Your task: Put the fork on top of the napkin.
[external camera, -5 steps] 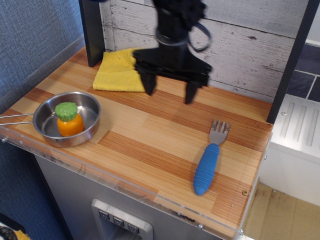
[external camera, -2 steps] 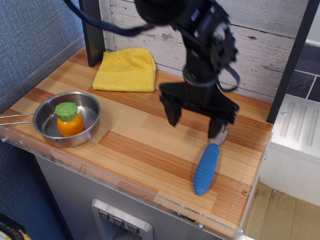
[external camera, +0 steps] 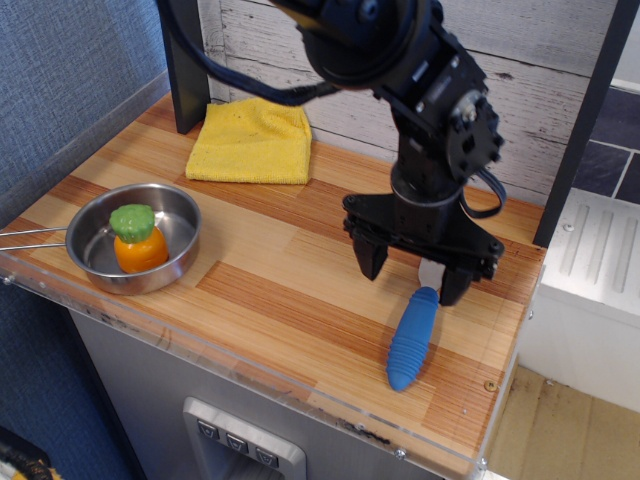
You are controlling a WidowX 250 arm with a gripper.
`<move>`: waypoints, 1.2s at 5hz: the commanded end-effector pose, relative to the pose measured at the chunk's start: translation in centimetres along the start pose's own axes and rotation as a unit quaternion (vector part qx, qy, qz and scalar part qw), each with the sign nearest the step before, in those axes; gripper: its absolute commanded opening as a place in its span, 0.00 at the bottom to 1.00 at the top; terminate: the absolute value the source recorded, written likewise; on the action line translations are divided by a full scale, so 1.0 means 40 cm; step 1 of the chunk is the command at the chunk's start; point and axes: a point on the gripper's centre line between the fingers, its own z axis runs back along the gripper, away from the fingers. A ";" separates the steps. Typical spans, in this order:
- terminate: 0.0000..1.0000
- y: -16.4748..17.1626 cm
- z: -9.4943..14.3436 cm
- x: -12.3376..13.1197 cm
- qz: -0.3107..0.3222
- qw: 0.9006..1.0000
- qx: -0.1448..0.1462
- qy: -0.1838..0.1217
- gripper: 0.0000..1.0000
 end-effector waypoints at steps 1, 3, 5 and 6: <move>0.00 -0.032 -0.003 0.003 -0.025 1.000 -0.010 0.003 1.00; 0.00 -0.023 -0.002 0.001 -0.021 1.000 0.002 0.000 0.00; 0.00 -0.012 0.007 -0.001 -0.013 1.000 0.007 -0.007 0.00; 0.00 0.001 0.024 0.003 -0.001 1.000 0.014 -0.015 0.00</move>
